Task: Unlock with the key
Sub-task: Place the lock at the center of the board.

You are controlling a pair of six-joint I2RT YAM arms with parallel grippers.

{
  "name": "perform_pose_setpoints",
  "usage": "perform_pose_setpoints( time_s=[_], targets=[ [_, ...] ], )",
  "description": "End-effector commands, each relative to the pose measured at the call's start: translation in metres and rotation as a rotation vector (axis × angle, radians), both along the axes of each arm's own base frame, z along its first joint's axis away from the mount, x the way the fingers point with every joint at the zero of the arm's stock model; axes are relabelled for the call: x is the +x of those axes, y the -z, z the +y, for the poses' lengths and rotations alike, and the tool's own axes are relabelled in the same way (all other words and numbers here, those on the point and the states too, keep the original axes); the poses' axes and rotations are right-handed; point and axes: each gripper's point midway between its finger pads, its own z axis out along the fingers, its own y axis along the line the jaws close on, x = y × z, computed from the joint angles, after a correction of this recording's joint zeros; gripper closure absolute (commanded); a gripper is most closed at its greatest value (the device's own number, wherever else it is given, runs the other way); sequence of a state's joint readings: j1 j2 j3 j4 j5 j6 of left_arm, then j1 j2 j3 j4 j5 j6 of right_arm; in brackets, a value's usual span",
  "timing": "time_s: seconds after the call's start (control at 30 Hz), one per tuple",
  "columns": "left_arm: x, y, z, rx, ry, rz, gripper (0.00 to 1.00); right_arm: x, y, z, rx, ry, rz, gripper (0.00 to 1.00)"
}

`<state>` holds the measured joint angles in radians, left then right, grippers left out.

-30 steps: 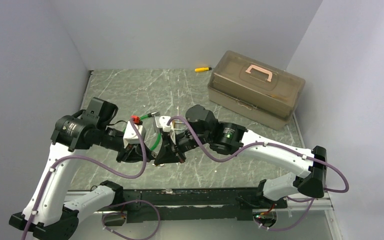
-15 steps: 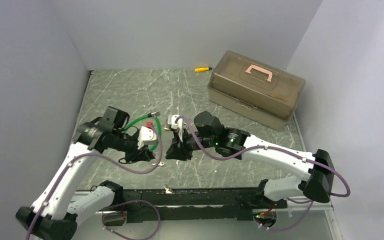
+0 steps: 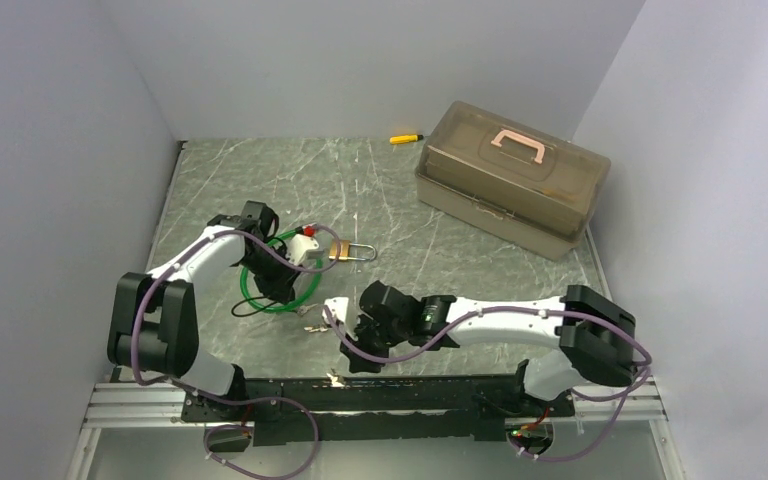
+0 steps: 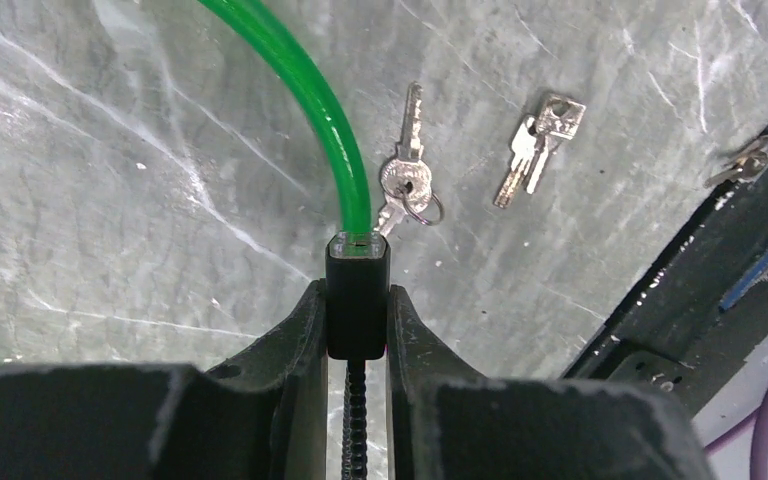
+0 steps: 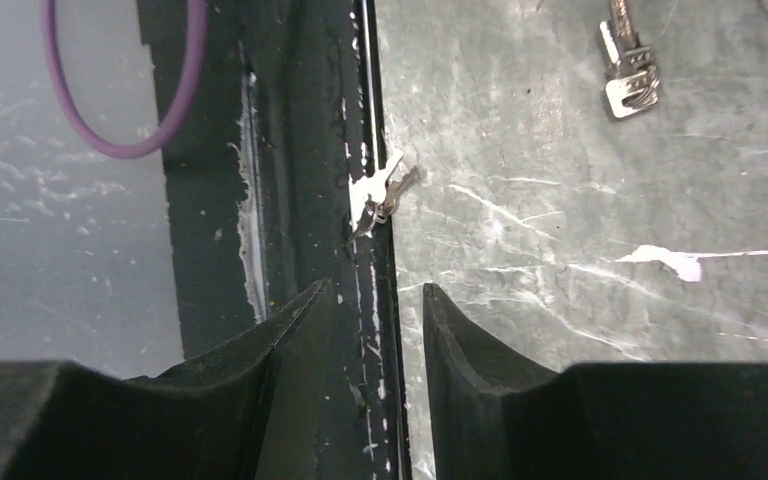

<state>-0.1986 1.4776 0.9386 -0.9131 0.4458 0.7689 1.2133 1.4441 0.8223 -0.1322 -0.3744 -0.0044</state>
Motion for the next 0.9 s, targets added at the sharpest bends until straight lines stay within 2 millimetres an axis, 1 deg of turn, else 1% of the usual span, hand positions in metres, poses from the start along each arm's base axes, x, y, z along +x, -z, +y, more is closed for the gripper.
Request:
perform_pose_setpoints(
  time_s=[0.0, 0.1, 0.2, 0.27, 0.37, 0.47, 0.57, 0.6, 0.73, 0.77, 0.83, 0.87],
  targets=[
    [0.018, 0.001, -0.005, -0.022, 0.003, -0.047, 0.94, 0.008, 0.002, 0.023, 0.081, -0.026, -0.068, 0.59],
    [0.017, 0.018, 0.001, 0.002, -0.011, -0.018, 0.93, 0.007, 0.010, 0.030, 0.085, -0.053, -0.088, 0.58],
    [0.016, 0.028, 0.010, 0.018, -0.042, 0.009, 0.92, 0.004, 0.022, 0.037, 0.076, -0.067, -0.106, 0.56],
    [0.012, 0.027, 0.014, 0.003, -0.069, 0.024, 0.93, -0.005, 0.028, 0.043, 0.077, -0.095, -0.120, 0.56],
    [0.007, 0.019, 0.019, -0.037, -0.091, -0.002, 0.93, -0.012, 0.037, 0.049, 0.068, -0.113, -0.145, 0.56],
    [0.001, 0.014, 0.019, -0.053, -0.082, -0.016, 0.90, -0.018, 0.043, 0.052, 0.050, -0.130, -0.159, 0.57],
    [0.001, 0.014, 0.017, -0.065, -0.088, -0.020, 0.89, -0.018, 0.049, 0.053, 0.038, -0.120, -0.173, 0.58],
    [0.002, 0.013, 0.015, -0.071, -0.093, -0.018, 0.88, -0.016, 0.052, 0.052, 0.029, -0.110, -0.180, 0.59],
    [-0.001, 0.014, 0.011, -0.096, -0.092, 0.014, 0.74, -0.010, 0.061, 0.052, 0.015, -0.069, -0.193, 0.66],
    [-0.002, 0.013, 0.010, -0.099, -0.092, 0.015, 0.68, -0.010, 0.062, 0.052, 0.018, -0.066, -0.192, 0.67],
    [-0.004, 0.010, 0.010, -0.104, -0.083, 0.007, 0.63, -0.008, 0.064, 0.052, 0.018, -0.058, -0.198, 0.70],
    [-0.006, 0.008, 0.010, -0.108, -0.078, 0.003, 0.56, -0.006, 0.067, 0.051, 0.009, -0.052, -0.206, 0.71]
  ],
)
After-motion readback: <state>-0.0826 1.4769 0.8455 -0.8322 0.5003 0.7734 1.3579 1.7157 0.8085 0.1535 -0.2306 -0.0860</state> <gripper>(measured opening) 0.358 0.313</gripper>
